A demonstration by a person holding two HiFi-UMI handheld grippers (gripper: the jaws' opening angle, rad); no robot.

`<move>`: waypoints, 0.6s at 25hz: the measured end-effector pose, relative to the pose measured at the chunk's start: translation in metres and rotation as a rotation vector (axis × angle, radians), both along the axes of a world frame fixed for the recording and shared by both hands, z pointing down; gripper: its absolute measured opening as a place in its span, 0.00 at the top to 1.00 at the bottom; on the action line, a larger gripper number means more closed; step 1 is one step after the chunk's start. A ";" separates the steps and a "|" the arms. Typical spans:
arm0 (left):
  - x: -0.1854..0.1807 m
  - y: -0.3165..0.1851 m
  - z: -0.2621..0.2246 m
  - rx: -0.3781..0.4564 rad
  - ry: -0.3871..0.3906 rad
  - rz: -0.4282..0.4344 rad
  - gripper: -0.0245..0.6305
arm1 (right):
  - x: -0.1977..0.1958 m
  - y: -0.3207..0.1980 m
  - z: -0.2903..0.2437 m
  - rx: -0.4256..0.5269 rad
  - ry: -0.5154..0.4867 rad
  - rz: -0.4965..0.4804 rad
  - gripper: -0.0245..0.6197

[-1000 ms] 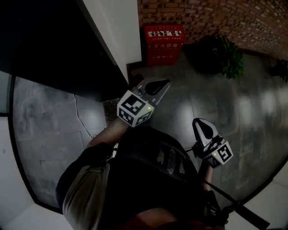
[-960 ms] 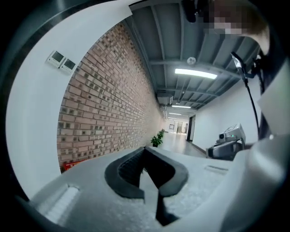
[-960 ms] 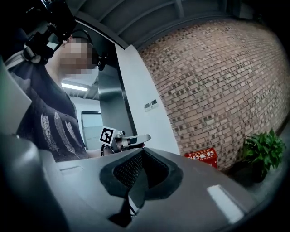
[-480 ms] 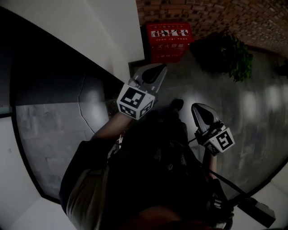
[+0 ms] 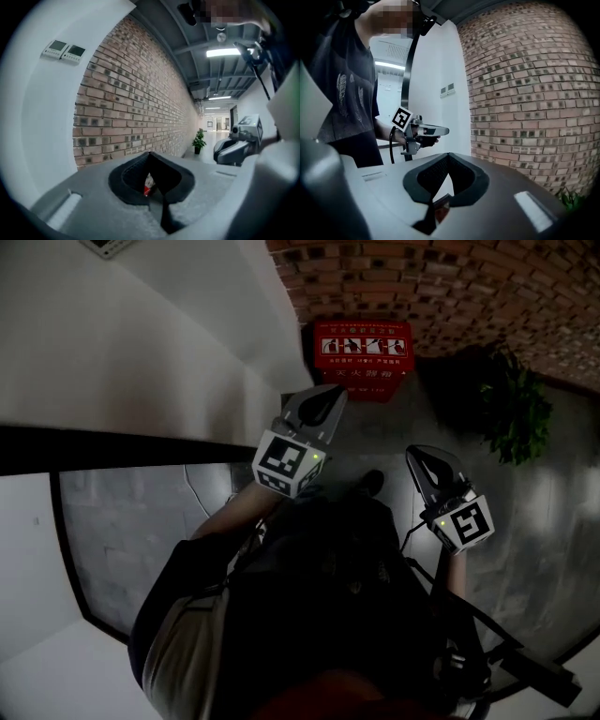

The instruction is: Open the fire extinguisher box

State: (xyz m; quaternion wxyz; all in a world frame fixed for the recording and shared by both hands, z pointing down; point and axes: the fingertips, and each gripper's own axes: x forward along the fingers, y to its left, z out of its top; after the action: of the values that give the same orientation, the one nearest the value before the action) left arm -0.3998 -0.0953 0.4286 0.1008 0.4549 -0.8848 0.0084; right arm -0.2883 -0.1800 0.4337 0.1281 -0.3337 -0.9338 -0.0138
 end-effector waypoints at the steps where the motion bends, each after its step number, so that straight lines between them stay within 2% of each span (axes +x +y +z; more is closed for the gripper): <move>1: -0.012 -0.008 0.007 -0.004 0.021 -0.024 0.97 | -0.009 -0.013 0.001 -0.003 0.000 -0.013 0.96; 3: -0.037 -0.021 0.025 0.010 0.100 -0.077 0.97 | -0.027 -0.036 0.004 -0.010 0.004 -0.041 0.96; 7: -0.068 -0.025 0.079 0.077 0.342 -0.210 0.97 | -0.051 -0.055 0.010 -0.014 -0.001 -0.108 0.96; 10: -0.089 -0.028 0.117 0.119 0.452 -0.298 0.97 | -0.068 -0.070 0.012 -0.040 0.020 -0.135 0.96; 15: -0.129 -0.024 0.198 0.158 0.642 -0.387 0.97 | -0.106 -0.072 0.001 -0.116 0.039 -0.158 0.96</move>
State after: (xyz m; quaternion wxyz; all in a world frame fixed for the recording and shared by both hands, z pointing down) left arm -0.5292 -0.1196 0.6262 0.3374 0.2655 -0.8755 -0.2218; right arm -0.3945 -0.2522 0.4344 0.1254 -0.4132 -0.9012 0.0368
